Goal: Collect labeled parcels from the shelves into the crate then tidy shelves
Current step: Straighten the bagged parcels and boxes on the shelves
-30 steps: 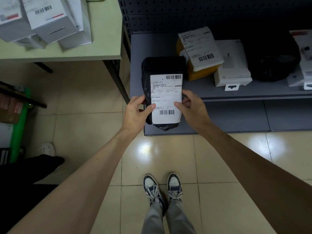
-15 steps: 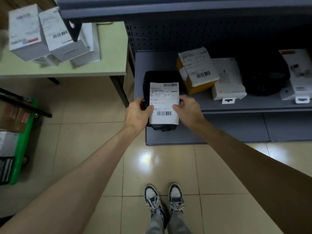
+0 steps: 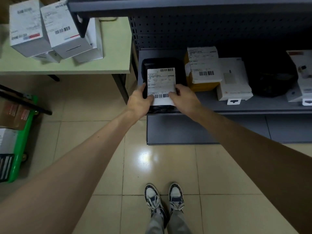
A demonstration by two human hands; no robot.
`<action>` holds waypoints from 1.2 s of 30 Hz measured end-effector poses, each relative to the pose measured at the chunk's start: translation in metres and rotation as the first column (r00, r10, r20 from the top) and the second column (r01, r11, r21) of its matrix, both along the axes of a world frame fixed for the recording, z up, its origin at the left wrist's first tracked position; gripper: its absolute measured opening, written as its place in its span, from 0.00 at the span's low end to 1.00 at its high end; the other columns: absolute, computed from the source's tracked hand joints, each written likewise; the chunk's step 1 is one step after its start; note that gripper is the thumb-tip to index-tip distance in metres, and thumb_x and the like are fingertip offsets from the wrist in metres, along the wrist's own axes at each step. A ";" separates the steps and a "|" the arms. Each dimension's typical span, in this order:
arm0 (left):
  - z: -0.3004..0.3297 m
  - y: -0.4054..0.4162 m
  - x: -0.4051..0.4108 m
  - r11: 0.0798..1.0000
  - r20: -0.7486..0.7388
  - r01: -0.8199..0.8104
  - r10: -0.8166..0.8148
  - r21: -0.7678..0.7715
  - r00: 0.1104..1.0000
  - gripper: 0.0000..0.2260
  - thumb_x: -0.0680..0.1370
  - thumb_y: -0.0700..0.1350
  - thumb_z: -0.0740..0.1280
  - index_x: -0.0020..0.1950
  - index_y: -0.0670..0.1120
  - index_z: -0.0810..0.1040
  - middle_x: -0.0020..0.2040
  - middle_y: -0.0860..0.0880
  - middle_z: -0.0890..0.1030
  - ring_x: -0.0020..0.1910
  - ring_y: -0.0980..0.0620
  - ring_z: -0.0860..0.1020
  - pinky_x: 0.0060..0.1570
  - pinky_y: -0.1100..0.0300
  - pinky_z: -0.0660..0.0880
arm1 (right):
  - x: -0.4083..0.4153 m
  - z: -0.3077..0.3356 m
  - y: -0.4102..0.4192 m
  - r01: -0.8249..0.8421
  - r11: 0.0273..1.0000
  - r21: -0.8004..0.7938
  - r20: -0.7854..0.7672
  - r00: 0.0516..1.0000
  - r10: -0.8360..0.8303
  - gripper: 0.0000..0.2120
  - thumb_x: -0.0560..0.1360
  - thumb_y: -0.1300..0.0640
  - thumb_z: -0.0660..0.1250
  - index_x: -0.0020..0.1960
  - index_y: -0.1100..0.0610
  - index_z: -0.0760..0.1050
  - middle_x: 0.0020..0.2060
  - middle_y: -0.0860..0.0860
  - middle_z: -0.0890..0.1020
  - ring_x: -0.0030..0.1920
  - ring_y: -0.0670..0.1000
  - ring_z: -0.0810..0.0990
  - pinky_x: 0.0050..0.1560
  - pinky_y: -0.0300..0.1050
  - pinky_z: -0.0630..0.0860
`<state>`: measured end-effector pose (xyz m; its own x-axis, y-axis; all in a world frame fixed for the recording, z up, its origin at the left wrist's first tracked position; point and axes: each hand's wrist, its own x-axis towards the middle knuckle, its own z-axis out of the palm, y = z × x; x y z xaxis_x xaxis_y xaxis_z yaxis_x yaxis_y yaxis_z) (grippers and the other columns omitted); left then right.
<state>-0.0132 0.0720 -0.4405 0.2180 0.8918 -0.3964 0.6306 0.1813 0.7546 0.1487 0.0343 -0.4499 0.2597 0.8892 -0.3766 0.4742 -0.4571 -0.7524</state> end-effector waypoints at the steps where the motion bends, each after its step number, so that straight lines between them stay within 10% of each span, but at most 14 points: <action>1: 0.003 -0.001 0.000 1.000 -0.003 -0.008 0.008 0.013 1.000 0.24 0.83 0.44 0.64 0.79 0.48 0.64 0.63 0.56 0.74 0.59 0.56 0.74 0.57 0.65 0.70 | 0.001 0.001 -0.002 -0.008 1.000 0.010 0.017 1.000 0.007 0.18 0.81 0.55 0.61 0.68 0.61 0.70 0.63 0.57 0.76 0.62 0.56 0.76 0.62 0.51 0.75; 10: 0.047 -0.010 0.008 0.795 -0.537 0.498 -0.267 0.346 0.800 0.19 0.83 0.50 0.60 0.72 0.44 0.73 0.69 0.43 0.74 0.67 0.42 0.71 0.61 0.47 0.73 | 0.015 0.050 -0.021 -0.330 0.933 0.145 0.715 0.686 0.131 0.16 0.81 0.49 0.58 0.54 0.60 0.77 0.51 0.56 0.80 0.50 0.57 0.78 0.49 0.50 0.74; 19: 0.079 -0.020 0.066 0.705 -0.607 0.586 -0.276 0.400 0.745 0.19 0.83 0.55 0.59 0.68 0.45 0.77 0.66 0.43 0.76 0.65 0.41 0.74 0.59 0.48 0.74 | 0.076 0.081 -0.037 -0.328 0.944 0.042 0.866 0.483 0.130 0.21 0.81 0.46 0.55 0.58 0.62 0.76 0.54 0.61 0.78 0.54 0.61 0.76 0.52 0.53 0.71; 30: 0.050 -0.037 0.131 0.834 -0.528 0.471 -0.272 0.288 0.805 0.20 0.83 0.52 0.59 0.73 0.46 0.71 0.64 0.41 0.76 0.64 0.40 0.74 0.59 0.47 0.74 | 0.143 0.046 -0.051 -0.259 0.966 -0.010 0.761 0.625 0.176 0.19 0.81 0.46 0.56 0.53 0.62 0.74 0.52 0.60 0.77 0.54 0.61 0.76 0.49 0.50 0.71; 36: 0.031 -0.040 0.142 0.932 -0.315 0.255 -0.168 0.259 0.934 0.19 0.81 0.46 0.62 0.73 0.47 0.69 0.54 0.40 0.81 0.49 0.39 0.80 0.43 0.55 0.74 | 0.141 0.029 -0.032 -0.139 0.990 0.020 0.391 0.913 0.120 0.17 0.82 0.49 0.57 0.57 0.63 0.72 0.54 0.60 0.78 0.55 0.60 0.77 0.45 0.46 0.68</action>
